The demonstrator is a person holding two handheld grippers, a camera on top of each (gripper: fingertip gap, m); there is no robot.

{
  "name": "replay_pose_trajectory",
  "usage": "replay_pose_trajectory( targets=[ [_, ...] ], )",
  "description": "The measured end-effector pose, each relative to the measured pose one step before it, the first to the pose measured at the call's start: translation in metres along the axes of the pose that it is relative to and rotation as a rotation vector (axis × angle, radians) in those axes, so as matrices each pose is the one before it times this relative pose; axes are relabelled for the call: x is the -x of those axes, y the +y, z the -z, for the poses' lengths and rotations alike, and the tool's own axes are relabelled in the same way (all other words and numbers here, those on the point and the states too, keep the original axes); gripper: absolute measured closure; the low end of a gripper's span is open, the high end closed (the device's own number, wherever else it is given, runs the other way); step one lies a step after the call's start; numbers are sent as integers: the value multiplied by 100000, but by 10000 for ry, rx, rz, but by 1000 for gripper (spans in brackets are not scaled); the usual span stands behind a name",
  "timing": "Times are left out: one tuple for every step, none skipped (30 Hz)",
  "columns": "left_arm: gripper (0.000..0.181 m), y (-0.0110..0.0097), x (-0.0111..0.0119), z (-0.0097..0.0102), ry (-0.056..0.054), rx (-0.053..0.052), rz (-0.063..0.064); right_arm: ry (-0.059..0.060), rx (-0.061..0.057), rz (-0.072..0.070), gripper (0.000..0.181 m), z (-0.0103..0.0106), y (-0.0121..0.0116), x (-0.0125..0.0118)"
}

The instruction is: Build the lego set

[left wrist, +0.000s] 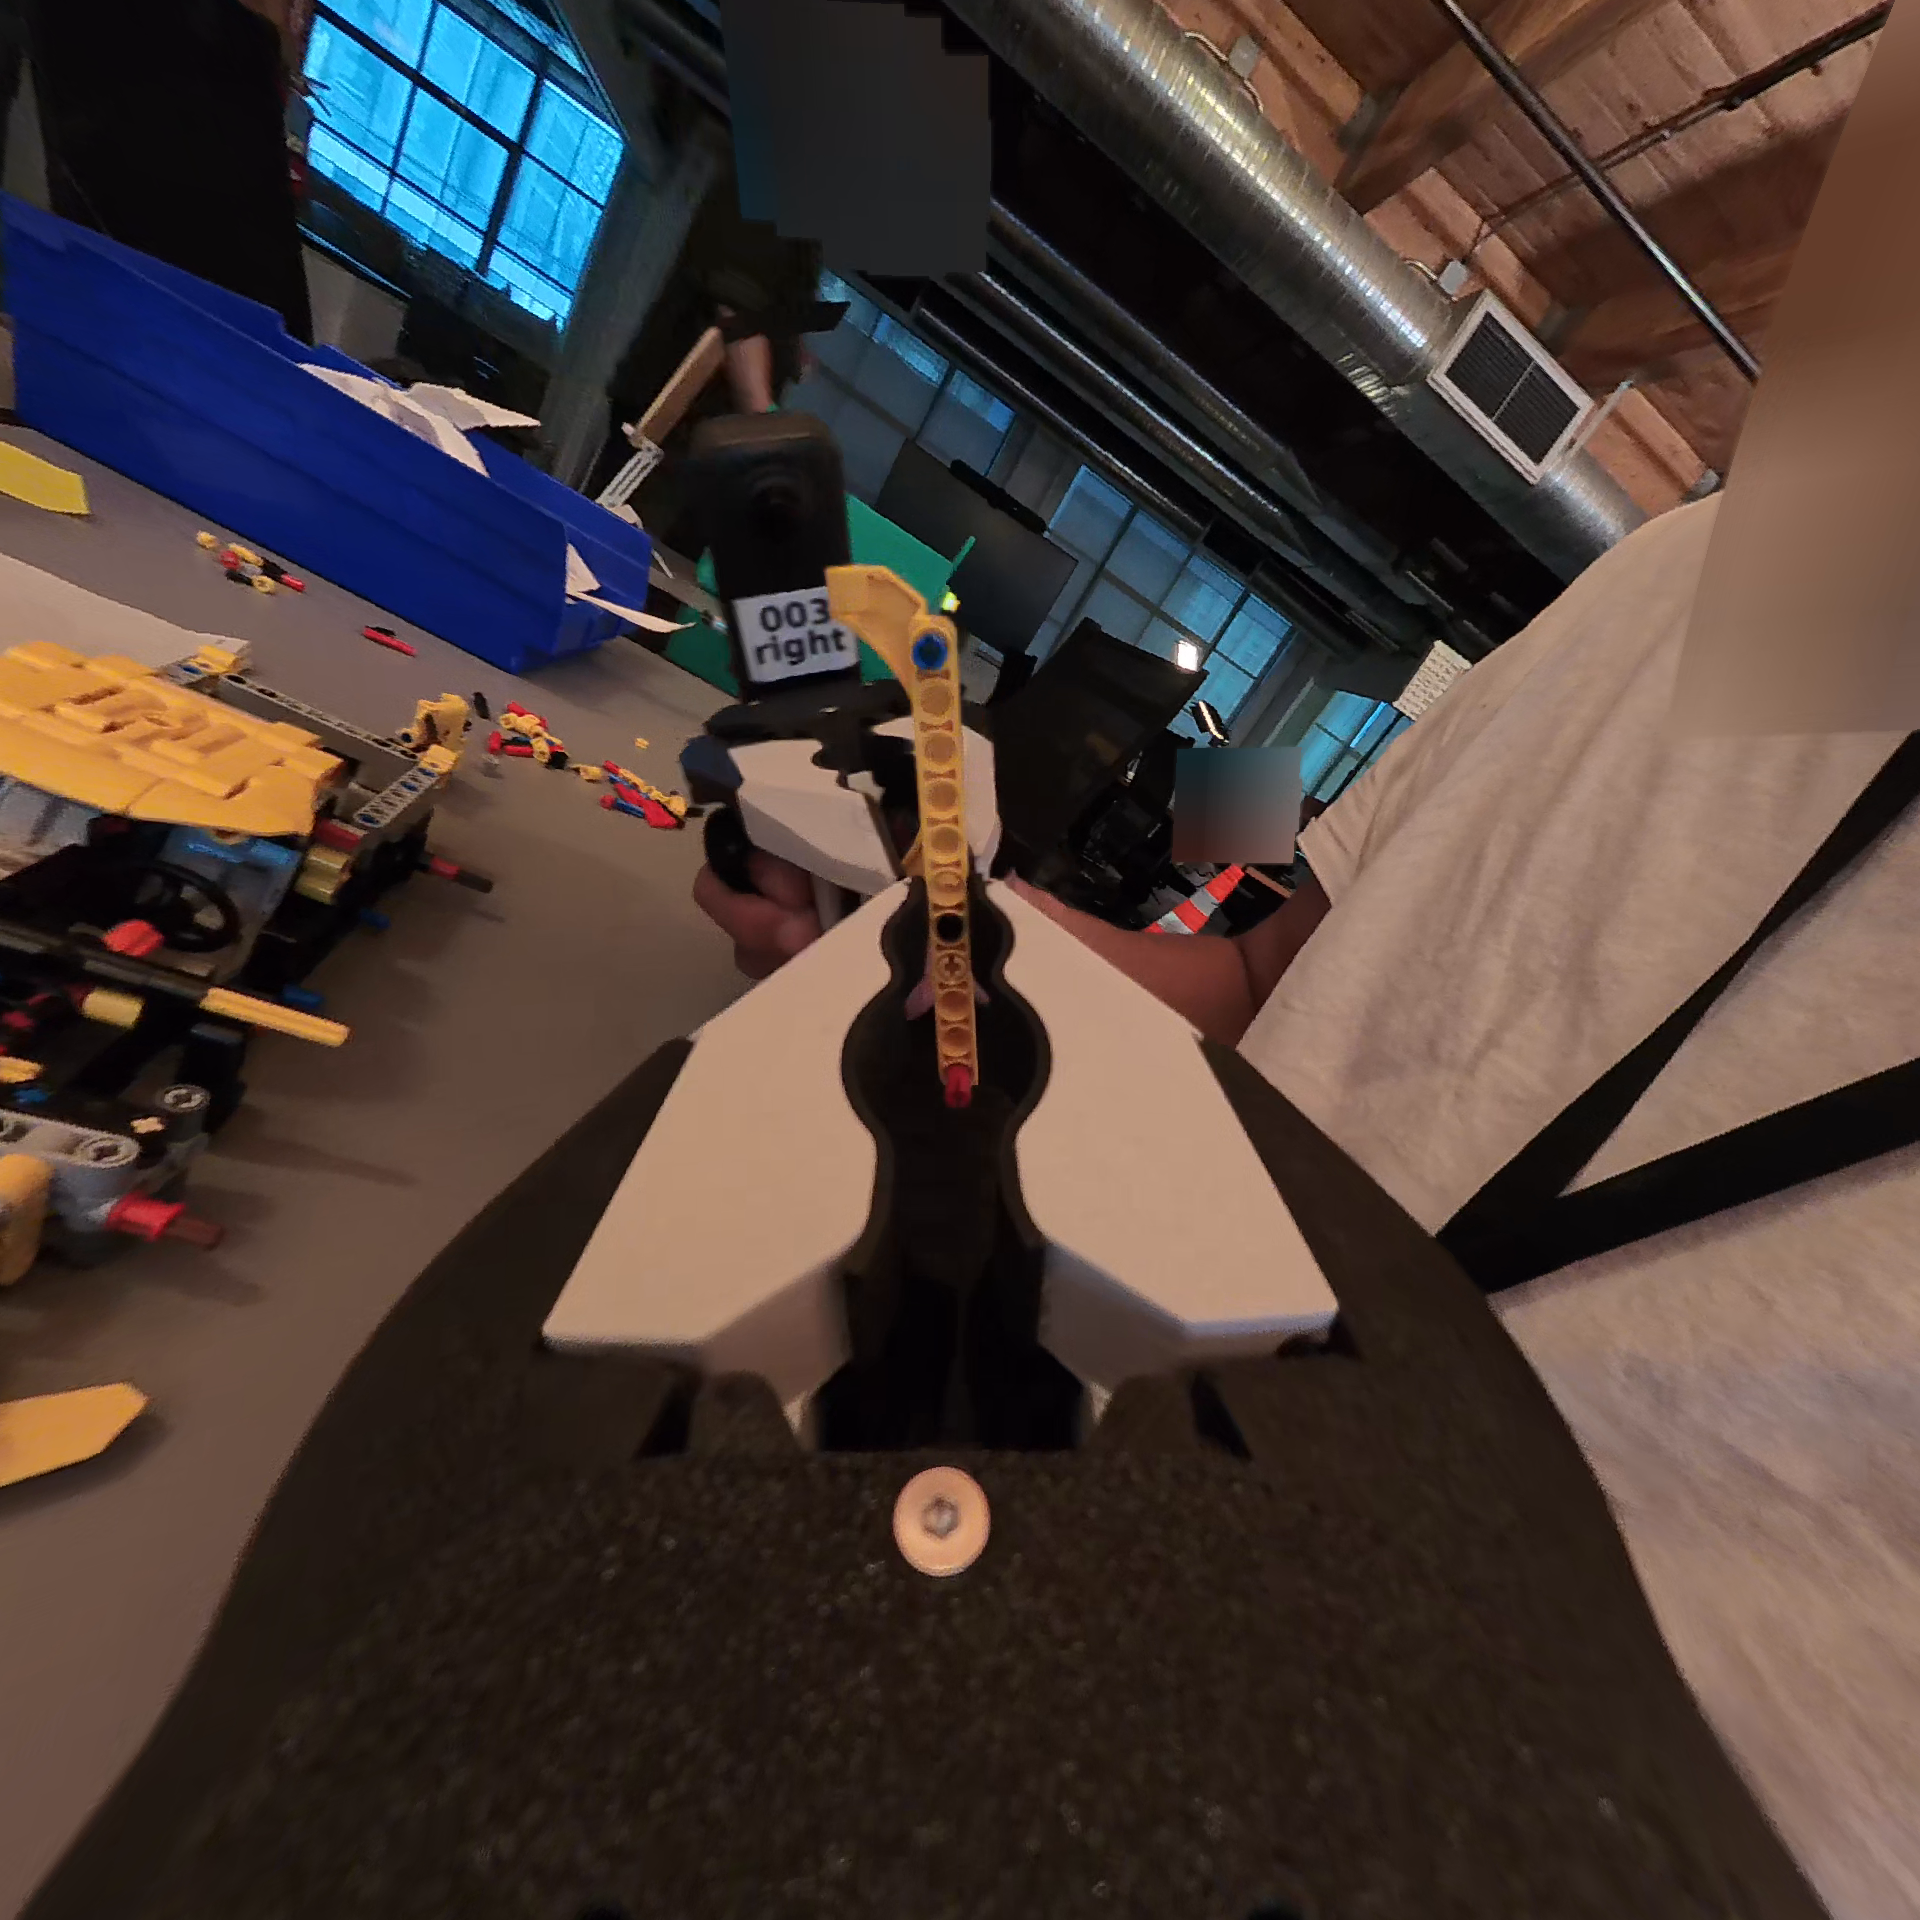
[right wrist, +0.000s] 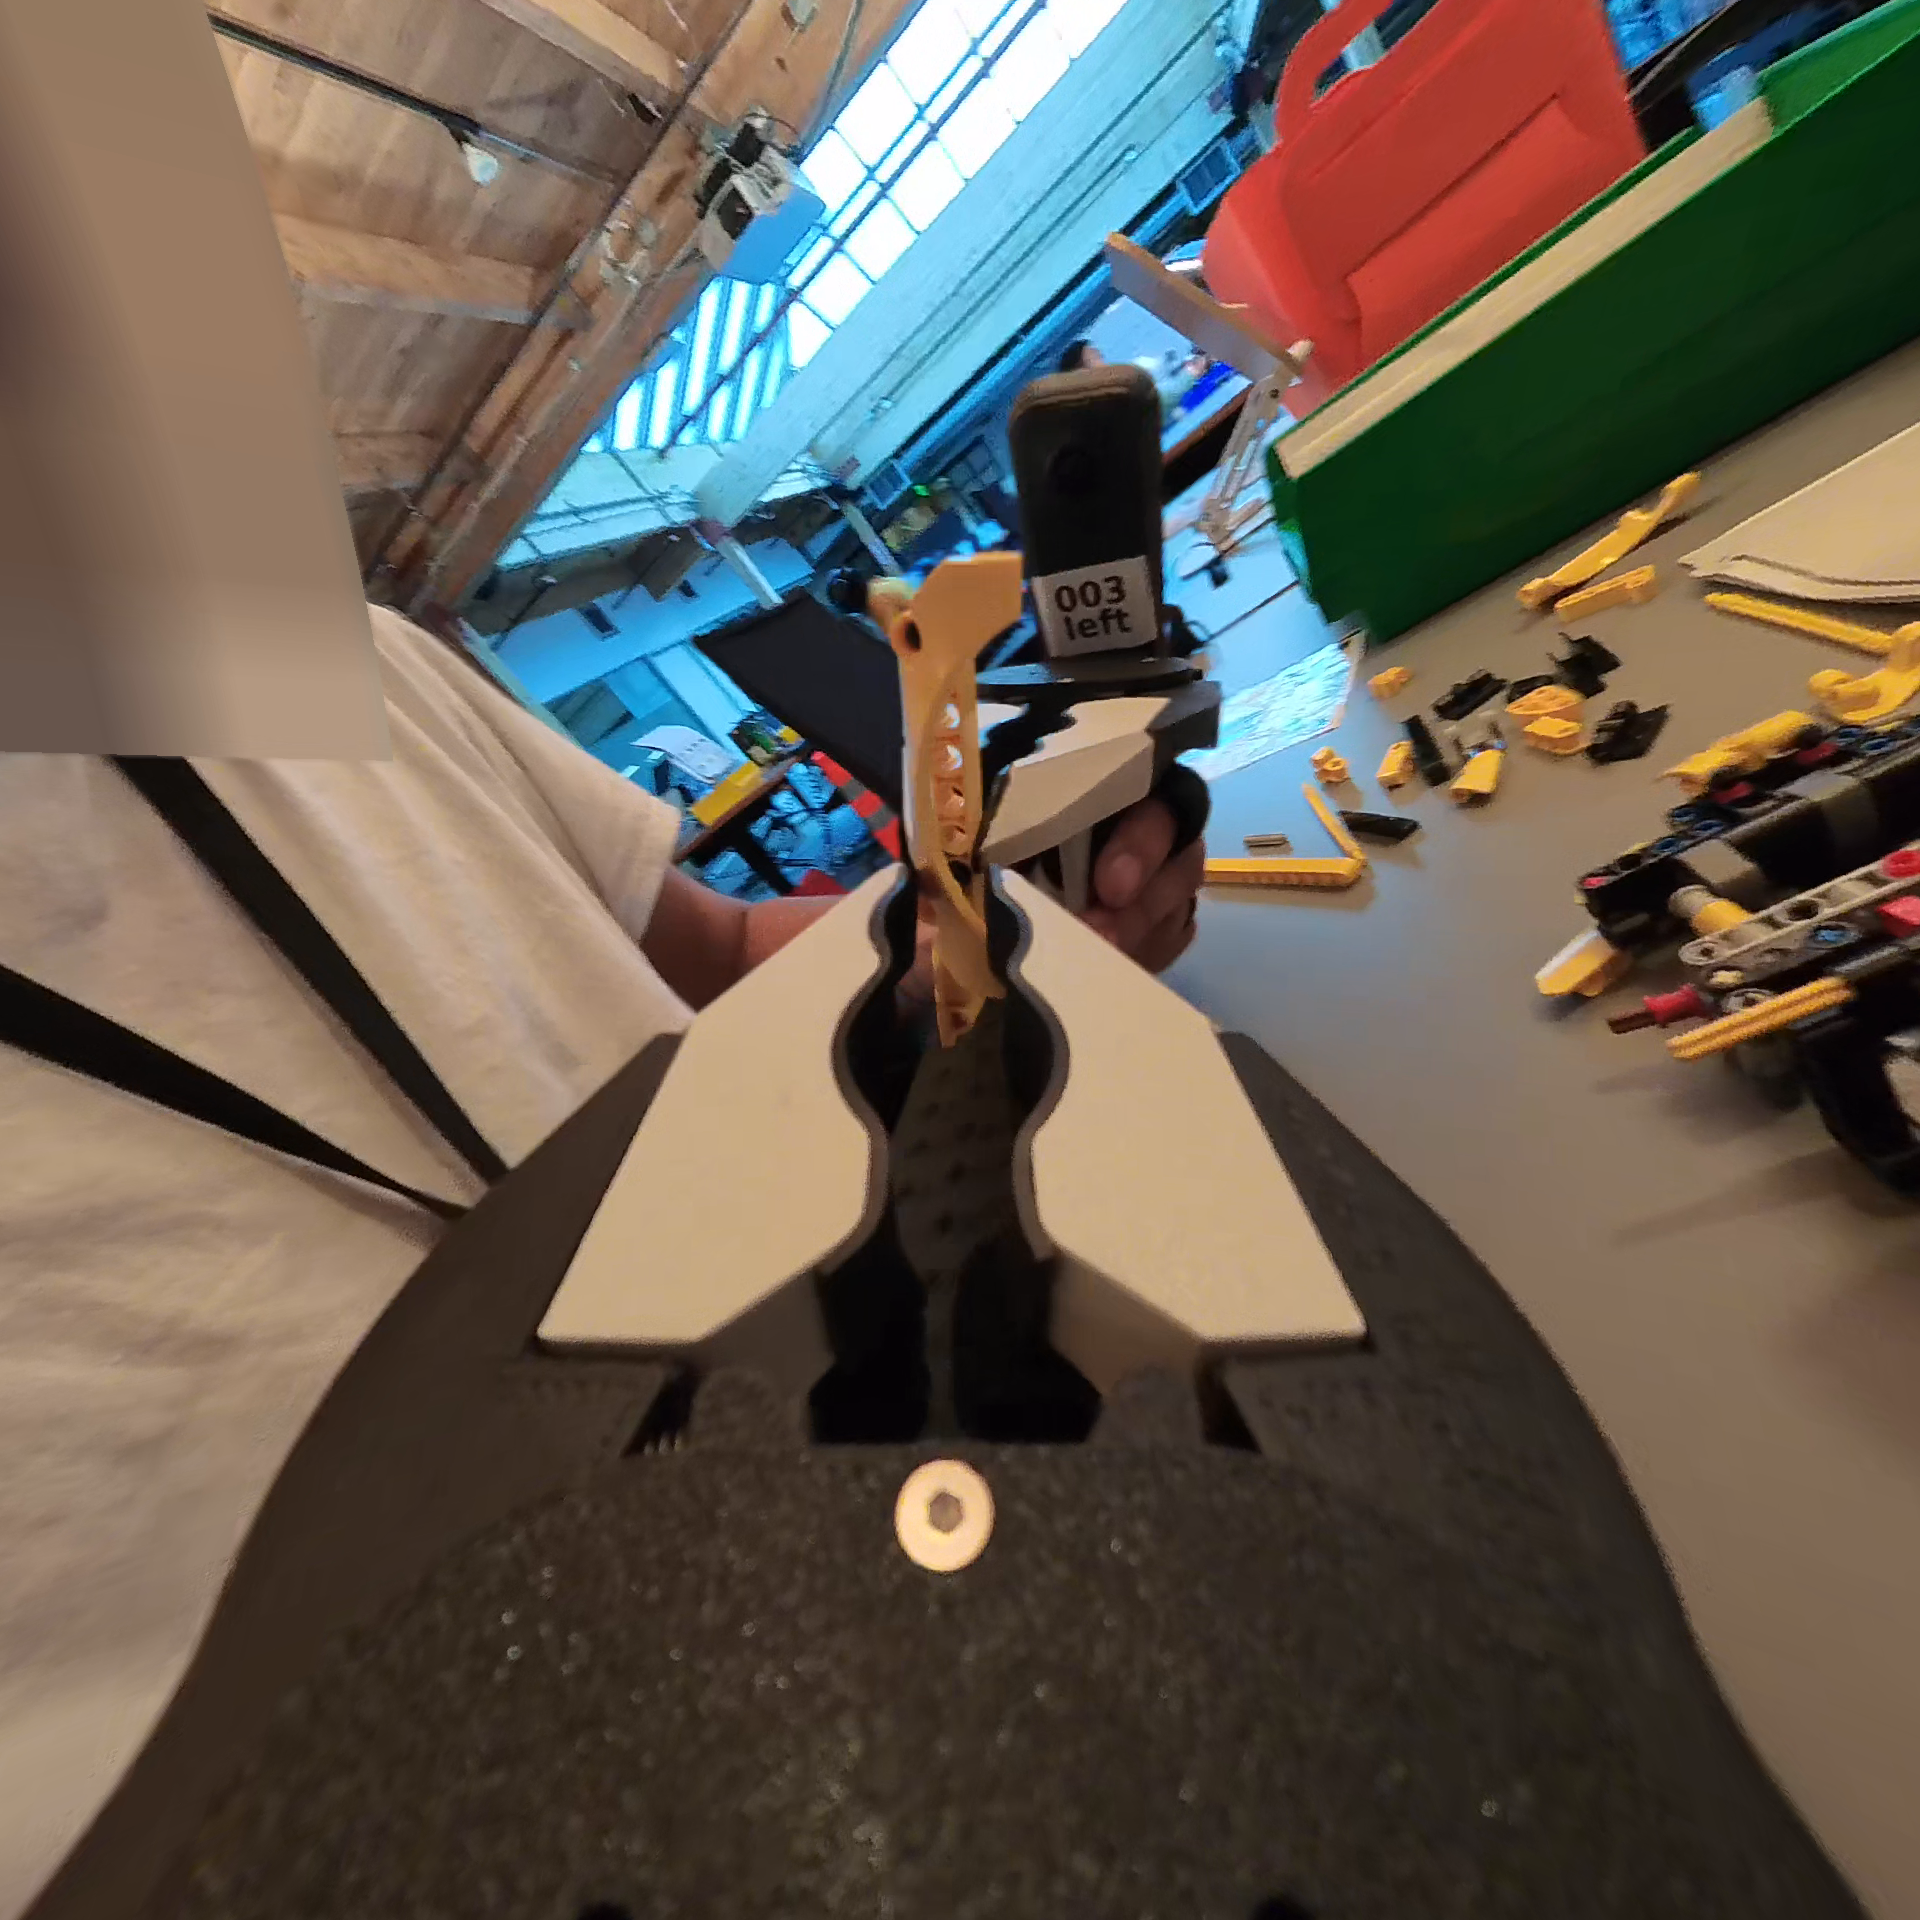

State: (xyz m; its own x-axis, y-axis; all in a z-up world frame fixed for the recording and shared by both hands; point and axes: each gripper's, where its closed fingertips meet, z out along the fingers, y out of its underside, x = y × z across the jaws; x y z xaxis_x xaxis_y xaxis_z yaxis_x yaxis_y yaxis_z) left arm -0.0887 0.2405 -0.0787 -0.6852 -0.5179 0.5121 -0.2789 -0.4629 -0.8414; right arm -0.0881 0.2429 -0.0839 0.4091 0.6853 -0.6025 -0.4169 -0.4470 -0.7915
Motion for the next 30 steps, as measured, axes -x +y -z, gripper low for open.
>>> replay_pose_trajectory(
  targets=[
    [174, -18, 221, 8, -166, -32, -33, 317, 6, 185, 169, 47, -43, -264],
    [174, -27, 263, -9, -203, -32, -73, 320, -5, 112, 169, 62, -40, -305],
    [174, -53, 185, 14, -116, -46, -22, 225, -54, 57, 169, 12, -57, -168],
    [174, -83, -20, 7, 50, -80, 85, 36, -136, 34, 169, -36, -117, 36],
    [174, -52, -41, -33, 70, -57, 99, -54, -115, 65, 170, -18, -38, 124],
    [174, 6, 17, -22, -19, -14, -13, 64, -52, 129, 170, 13, 11, -34],
    [174, 51, -138, -54, 79, 11, -12, -84, -61, 61, 171, -47, 12, 145],
    [174, 51, -280, -105, 202, 16, 68, -269, 71, -135, 171, -164, 195, 313],
    [174, -79, -235, -88, 171, -72, 74, -208, -155, -138, 171, -118, -96, 211],
    [174, -39, -67, -65, 60, -31, 42, -121, -133, -111, 171, 12, -127, 75],
    [174, 63, 90, -46, -35, 32, 21, 26, 79, -19, 171, 90, 71, -105],
    [174, 47, 14, -26, -6, 17, 15, -3, 66, 28, 171, 44, 43, -15],
    [174, -41, -50, -3, 23, -16, -17, -49, -34, -29, 171, -14, -60, 73],
    [174, -42, -63, -8, 40, -1, -3, -90, -42, -93, 171, -20, -54, 63],
    [174, 9, 64, -17, -28, 48, -15, -115, -5, -229, 171, 58, -52, -43],
    [174, -27, 73, -17, -47, 15, 6, -83, -21, -261, 171, 57, -126, -101],
    [174, -75, -3, 35, -13, -46, -6, -30, -106, -68, 170, -31, -187, -11],
    [174, -79, 100, 137, -68, -69, 14, 6, -223, 22, 170, 29, -314, 38],
    [174, -169, 357, 226, -210, -121, 38, 45, -231, -38, 165, 177, -386, -63],
    [174, -86, 332, 141, -189, -46, 19, 185, -105, -35, 162, 184, -219, -337],
    [174, 132, 169, -45, -135, 111, -71, 197, -10, 48, 161, 93, -93, -324],
    [174, 362, 308, -203, -303, 231, -233, 164, -17, 106, 160, -46, -104, -172],
    [174, 562, 451, -281, -416, 360, -311, 273, 14, 180, 159, -129, -101, -242],
    [174, 308, 473, -231, -462, 215, -359, 522, 24, 190, 157, -170, -105, -546],
    [174, -48, 610, -41, -604, 13, -445, 745, 14, 135, 154, -176, -134, -811],
    [174, -162, 872, 113, -811, -48, -510, 817, -125, 85, 146, -129, -355, -803],
    [174, -167, 879, 167, -845, -33, -543, 698, -227, 176, 137, -181, -454, -465],
    [174, -173, 637, 137, -760, -25, -606, 723, -88, 206, 133, -244, -223, -421],
    [174, -49, 156, 48, -485, 50, -642, 551, -69, 216, 134, -289, -101, -175],
    [174, -38, 33, -18, -443, 60, -630, 428, -150, 178, 135, -292, -163, -70]
  ],
)
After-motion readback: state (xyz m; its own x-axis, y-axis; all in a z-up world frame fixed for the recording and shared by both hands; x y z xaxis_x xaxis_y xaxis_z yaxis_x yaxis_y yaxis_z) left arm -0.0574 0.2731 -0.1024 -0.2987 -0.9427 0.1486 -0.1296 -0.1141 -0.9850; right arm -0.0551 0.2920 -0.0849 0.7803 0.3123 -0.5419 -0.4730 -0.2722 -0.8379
